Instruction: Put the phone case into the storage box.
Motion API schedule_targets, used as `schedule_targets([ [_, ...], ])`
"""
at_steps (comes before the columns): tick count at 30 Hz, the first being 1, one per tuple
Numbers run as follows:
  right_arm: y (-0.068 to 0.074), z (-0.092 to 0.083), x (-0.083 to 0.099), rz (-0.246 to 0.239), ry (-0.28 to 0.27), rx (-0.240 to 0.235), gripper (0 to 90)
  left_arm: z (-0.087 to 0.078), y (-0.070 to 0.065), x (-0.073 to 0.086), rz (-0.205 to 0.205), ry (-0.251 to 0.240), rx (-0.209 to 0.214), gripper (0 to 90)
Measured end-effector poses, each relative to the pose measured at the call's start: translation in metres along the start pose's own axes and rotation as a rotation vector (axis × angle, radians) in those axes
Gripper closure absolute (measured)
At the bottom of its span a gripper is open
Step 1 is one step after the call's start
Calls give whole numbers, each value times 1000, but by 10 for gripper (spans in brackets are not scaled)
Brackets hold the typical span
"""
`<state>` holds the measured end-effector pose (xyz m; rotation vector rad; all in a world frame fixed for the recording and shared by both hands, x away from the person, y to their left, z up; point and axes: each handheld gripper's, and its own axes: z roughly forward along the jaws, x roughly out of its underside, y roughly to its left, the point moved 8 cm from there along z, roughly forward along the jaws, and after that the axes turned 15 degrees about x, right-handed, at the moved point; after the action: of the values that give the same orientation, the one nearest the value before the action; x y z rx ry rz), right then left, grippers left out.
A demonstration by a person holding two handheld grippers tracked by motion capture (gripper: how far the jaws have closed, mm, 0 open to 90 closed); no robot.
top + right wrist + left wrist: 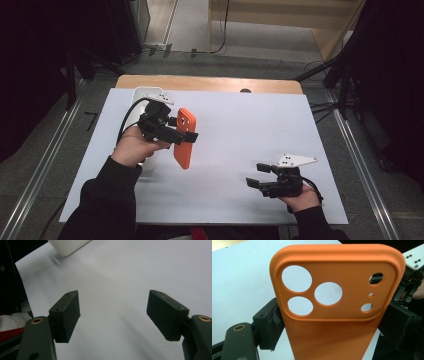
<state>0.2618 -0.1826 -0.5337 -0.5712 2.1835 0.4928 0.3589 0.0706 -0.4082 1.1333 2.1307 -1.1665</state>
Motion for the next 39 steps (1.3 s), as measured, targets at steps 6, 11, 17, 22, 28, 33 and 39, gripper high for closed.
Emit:
schedule_targets([
  [6, -1, -1, -1, 0, -10, 16, 254, -9, 3, 1, -9, -4, -4, 160],
  [11, 0, -1, -2, 0, -10, 12, 254, -15, 6, 1, -9, -4, -16, 160],
  [17, -1, 0, -2, -3, -5, 16, 254, -29, 10, 1, -17, -30, -37, 160],
  [22, 0, 0, -1, -7, -3, 19, 255, -37, 13, 2, -26, -42, -46, 160],
  [28, -1, 0, -1, -9, -3, 19, 255, -49, 15, 2, -24, -60, -60, 160],
  [33, 0, 0, -1, -7, -4, 18, 254, -57, 18, 2, -30, -71, -77, 160],
  [39, 0, 0, -1, -8, -5, 14, 254, -72, 25, 4, -34, -86, -106, 160],
])
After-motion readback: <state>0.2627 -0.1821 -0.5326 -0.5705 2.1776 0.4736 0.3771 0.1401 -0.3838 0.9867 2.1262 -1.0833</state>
